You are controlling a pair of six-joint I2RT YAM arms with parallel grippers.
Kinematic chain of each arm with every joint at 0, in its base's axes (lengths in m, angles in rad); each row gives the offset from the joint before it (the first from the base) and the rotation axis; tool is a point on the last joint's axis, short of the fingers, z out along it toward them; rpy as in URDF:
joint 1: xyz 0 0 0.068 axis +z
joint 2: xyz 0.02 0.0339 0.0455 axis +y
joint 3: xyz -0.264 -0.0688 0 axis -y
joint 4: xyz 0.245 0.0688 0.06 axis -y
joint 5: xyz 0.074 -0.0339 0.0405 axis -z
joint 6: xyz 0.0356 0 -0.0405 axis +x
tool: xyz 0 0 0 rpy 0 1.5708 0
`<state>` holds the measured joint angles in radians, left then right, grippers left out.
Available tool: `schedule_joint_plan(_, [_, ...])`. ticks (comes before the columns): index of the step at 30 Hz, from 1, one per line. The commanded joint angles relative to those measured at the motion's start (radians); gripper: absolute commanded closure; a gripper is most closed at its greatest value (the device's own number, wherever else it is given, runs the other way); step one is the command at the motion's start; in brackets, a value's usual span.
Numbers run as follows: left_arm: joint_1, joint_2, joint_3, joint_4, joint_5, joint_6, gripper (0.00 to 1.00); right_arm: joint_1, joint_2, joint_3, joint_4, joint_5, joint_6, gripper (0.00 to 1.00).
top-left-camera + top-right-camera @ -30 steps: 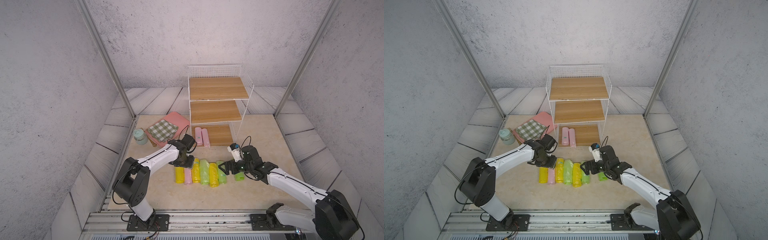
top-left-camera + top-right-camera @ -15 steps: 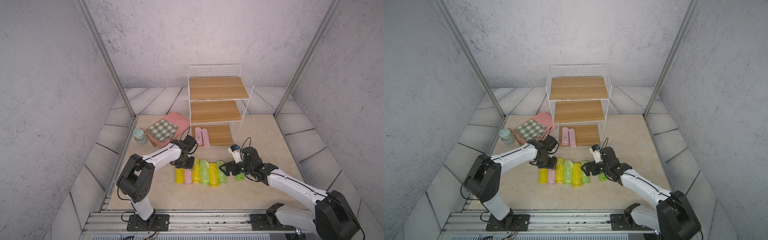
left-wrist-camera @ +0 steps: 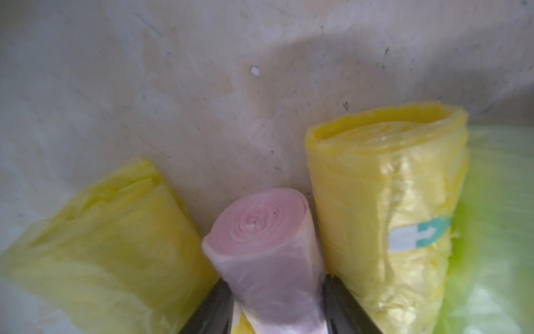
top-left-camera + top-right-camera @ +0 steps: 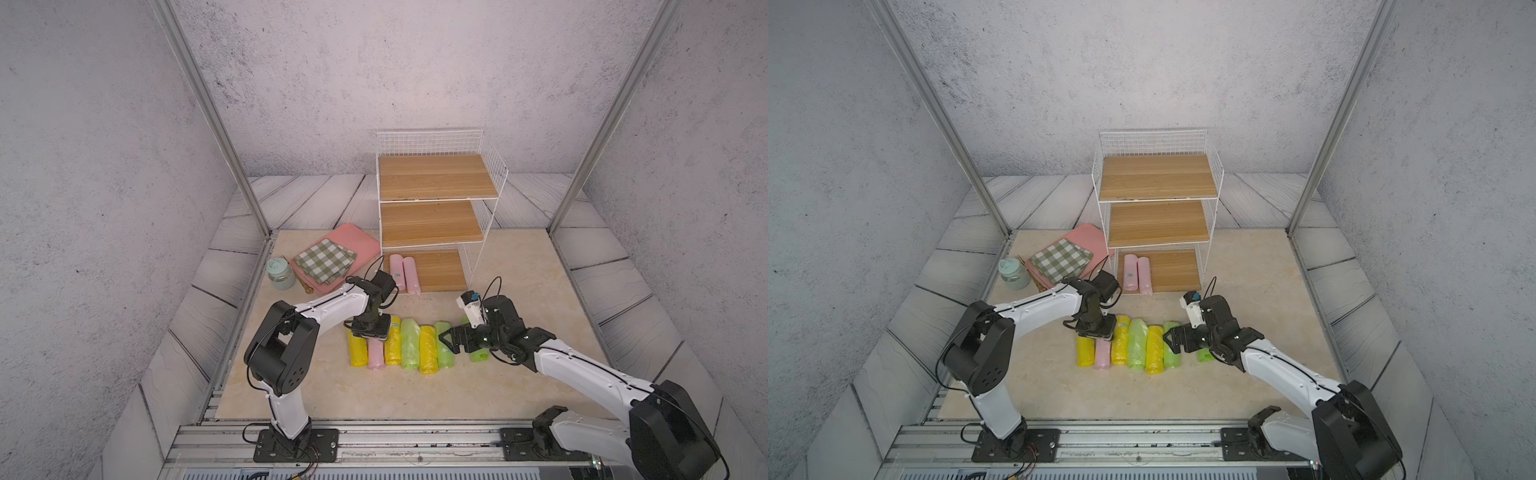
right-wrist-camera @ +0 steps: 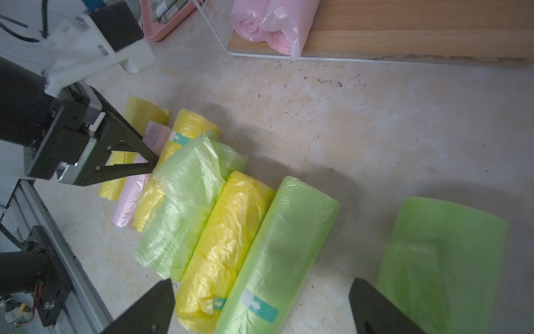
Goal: Sort the rolls of trash bags by color and place them on the shelf
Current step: Pick up the roll of trash bags from the center of the board.
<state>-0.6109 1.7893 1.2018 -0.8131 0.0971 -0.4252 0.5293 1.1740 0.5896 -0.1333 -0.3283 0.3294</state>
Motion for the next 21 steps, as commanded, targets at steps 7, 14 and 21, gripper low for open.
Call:
schedule_joint_plan(7, [-0.001,0.016,0.003,-0.025,-0.054,-0.006,0.57,0.005,0.005,-0.004,0.023,0.017,0.017,0.01])
schedule_joint_plan(14, [0.008,-0.033,-0.005,-0.008,-0.082,-0.010,0.69,0.005,0.010,-0.004,0.035,0.009,0.020,0.01])
schedule_joint_plan(21, [0.023,-0.055,-0.002,0.004,-0.062,-0.009,1.00,0.005,0.021,0.010,0.038,-0.002,0.020,0.01])
